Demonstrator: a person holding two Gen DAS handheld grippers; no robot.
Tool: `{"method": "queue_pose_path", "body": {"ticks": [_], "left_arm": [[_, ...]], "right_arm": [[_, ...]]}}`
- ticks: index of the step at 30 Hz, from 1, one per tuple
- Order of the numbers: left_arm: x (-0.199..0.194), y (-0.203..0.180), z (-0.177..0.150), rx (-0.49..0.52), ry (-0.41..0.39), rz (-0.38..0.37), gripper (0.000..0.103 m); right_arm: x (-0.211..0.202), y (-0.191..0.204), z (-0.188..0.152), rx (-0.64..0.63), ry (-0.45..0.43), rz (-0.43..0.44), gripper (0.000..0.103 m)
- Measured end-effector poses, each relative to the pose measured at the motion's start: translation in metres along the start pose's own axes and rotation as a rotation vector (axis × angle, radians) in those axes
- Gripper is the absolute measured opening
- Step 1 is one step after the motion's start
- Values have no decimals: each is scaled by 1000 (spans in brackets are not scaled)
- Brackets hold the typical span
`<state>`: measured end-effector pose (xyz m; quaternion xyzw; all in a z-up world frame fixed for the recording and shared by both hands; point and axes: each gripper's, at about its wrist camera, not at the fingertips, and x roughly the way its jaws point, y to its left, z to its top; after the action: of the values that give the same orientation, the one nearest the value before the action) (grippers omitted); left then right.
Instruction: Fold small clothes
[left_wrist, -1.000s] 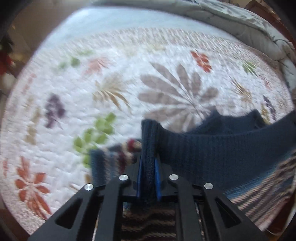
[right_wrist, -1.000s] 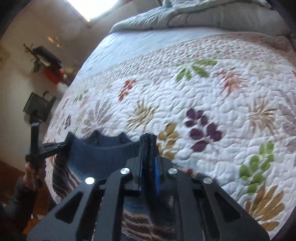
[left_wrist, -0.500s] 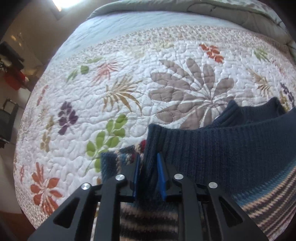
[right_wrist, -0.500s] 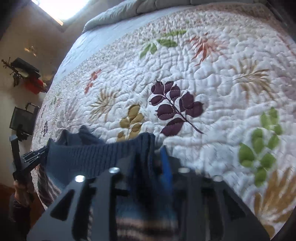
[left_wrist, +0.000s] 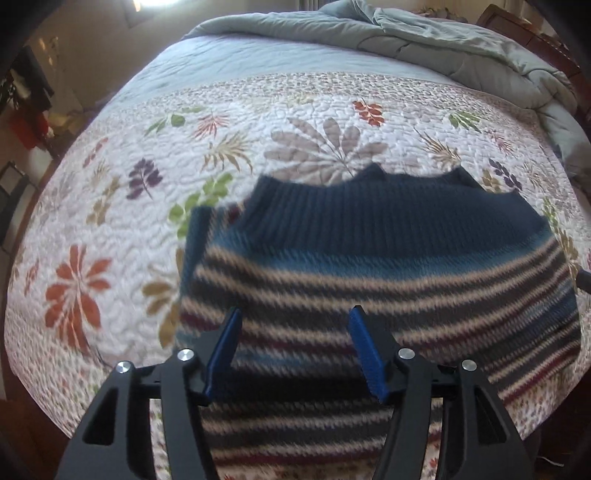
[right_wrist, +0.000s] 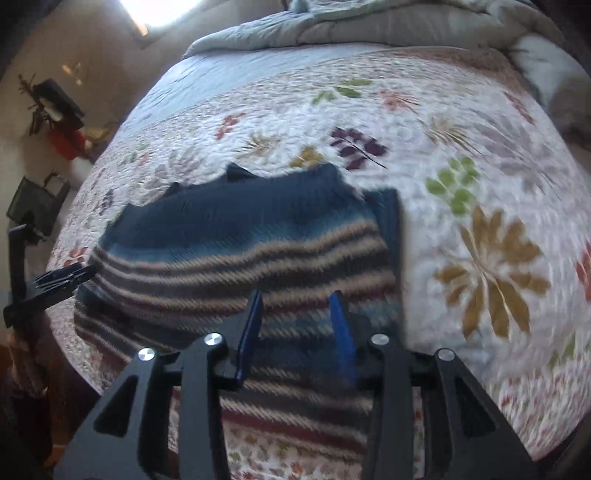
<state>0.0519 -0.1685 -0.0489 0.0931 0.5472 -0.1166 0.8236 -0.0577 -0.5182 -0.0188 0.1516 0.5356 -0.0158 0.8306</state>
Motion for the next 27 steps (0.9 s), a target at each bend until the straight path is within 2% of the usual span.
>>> {"method": "queue_pose_path", "body": {"ticks": [2, 5, 6, 10, 13, 14, 17, 24, 27], "left_arm": [[-4, -2, -10, -4, -5, -1, 61], [-9, -7, -18, -1, -18, -4, 61], [-12, -9, -20, 4, -29, 2, 61], [-15, -14, -24, 2, -52, 9, 63], [-17, -19, -24, 16, -68, 8, 65], [-17, -21, -24, 24, -74, 10, 65], [-16, -23, -23, 31, -85, 14, 66], [-10, -26, -21, 46, -92, 25, 68], [0, -24, -21, 42, -69, 20, 71]], "right_arm": [[-1, -11, -13, 20, -6, -33, 54], [6, -30, -30, 77, 34, 1, 54], [9, -33, -35, 86, 46, 4, 48], [11, -39, -49, 107, 44, 2, 37], [10, -40, -51, 110, 44, 2, 19], [9, -41, -51, 112, 45, 12, 10], [6, -45, -51, 125, 54, 39, 7], [26, -53, -62, 128, 105, 5, 6], [27, -53, -63, 141, 104, 4, 6]]}}
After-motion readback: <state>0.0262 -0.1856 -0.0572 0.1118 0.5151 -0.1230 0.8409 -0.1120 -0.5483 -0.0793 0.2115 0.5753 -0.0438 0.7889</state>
